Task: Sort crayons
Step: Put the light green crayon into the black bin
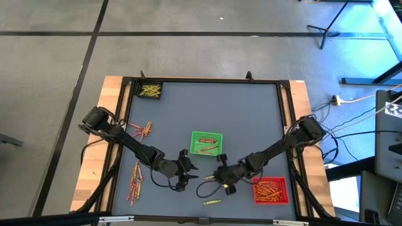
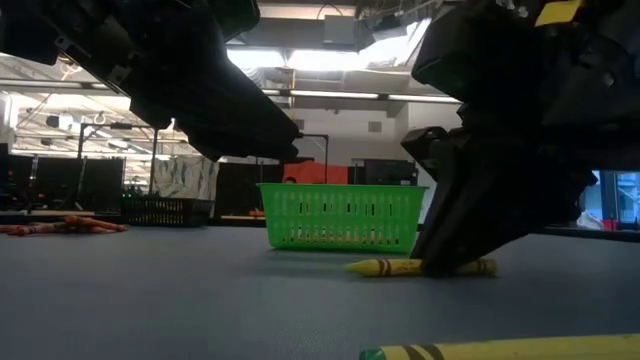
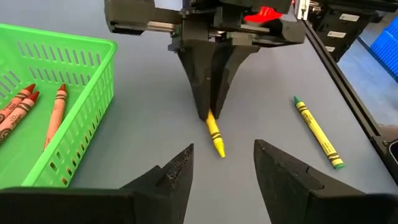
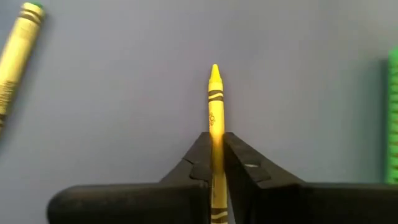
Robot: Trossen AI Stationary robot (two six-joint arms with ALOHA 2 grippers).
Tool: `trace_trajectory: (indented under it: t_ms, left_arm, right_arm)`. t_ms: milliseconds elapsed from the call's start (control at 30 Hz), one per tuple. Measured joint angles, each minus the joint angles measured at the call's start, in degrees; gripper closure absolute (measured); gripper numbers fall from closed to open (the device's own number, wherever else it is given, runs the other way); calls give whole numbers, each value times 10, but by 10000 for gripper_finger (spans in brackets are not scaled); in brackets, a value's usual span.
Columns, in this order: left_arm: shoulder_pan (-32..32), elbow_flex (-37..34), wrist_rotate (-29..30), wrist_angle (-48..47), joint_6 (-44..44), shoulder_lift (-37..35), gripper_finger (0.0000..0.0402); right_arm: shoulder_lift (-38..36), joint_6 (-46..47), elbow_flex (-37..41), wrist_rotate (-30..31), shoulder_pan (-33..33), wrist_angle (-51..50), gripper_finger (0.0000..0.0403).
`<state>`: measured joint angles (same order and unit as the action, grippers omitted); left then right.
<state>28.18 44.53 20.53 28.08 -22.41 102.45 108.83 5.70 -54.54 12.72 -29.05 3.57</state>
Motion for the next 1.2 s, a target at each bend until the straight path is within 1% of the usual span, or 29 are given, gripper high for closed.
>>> trace_trajectory:
  t_ms: [67, 133, 300, 500, 667, 833, 900, 1100, 1200]
  left_arm:
    - [2, 0, 0, 0, 0, 0, 250]
    - [6, 0, 3, 0, 5, 0, 250]
    - [23, 0, 46, -1, 30, 0, 250]
    - [20, 0, 92, 0, 35, 2, 250]
    - [15, 0, 88, 2, 35, 4, 250]
    - [14, 0, 88, 37, 49, 4, 250]
    - [11, 0, 88, 37, 49, 4, 250]
    - [4, 0, 85, 45, 50, 4, 250]
    - [3, 0, 85, 65, 63, 4, 256]
  right_arm:
    - [-5, -4, 1, 26, -3, -5, 378]
    - [-14, -11, 2, 48, -4, -9, 383]
    - [-51, -16, 1, 101, -9, 1, 397]
    - [-55, -27, 1, 103, -9, 44, 388]
    - [-55, -32, 1, 106, -9, 73, 393]
    - [-55, -32, 1, 103, -3, 88, 389]
    - [-55, -34, 1, 103, 0, 99, 388]
    - [-55, -37, 1, 102, 4, 105, 390]
    - [-55, -37, 1, 102, 4, 105, 388]
